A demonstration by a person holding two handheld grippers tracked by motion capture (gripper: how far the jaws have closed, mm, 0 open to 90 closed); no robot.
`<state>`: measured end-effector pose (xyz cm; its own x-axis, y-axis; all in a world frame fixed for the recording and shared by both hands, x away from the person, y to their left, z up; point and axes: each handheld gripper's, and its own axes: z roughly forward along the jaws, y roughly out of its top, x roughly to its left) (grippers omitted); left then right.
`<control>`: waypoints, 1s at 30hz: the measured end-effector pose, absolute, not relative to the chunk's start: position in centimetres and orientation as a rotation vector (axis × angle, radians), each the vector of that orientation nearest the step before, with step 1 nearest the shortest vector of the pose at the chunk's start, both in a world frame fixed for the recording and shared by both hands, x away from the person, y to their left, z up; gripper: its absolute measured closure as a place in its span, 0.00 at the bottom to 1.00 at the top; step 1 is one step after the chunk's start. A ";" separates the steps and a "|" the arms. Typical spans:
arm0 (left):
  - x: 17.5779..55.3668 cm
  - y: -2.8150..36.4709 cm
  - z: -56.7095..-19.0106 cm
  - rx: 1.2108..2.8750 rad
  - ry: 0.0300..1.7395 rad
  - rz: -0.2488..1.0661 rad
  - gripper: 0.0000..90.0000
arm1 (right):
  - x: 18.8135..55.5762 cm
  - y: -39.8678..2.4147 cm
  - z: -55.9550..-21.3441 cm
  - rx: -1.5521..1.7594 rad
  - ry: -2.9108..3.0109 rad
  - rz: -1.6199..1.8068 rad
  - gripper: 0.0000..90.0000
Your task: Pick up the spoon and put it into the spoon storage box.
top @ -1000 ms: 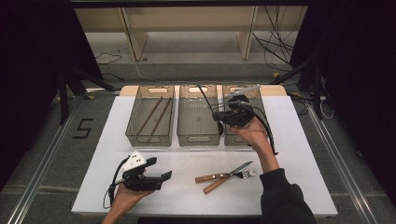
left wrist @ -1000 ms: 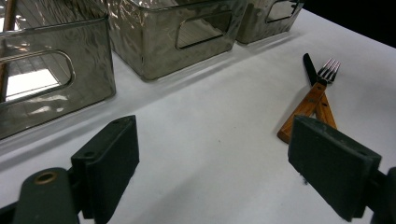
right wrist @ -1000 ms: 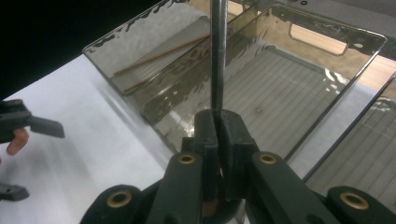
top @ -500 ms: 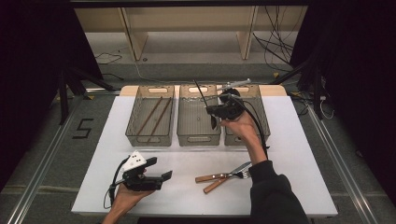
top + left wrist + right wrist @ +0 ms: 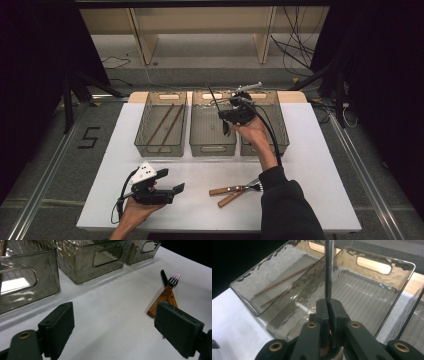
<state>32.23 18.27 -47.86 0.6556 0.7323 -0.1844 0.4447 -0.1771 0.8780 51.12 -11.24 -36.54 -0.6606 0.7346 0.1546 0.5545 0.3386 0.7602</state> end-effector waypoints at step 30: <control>32.2 18.1 -47.9 1.828 0.933 0.345 0.18 | 51.8 -10.7 -40.3 1.233 2.428 1.102 0.96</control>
<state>32.16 18.13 -47.94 0.6599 0.7309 -0.1741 0.4412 -0.1894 0.8772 51.82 -10.73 -40.28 -0.6305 0.7627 0.1443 0.6108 0.3727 0.6986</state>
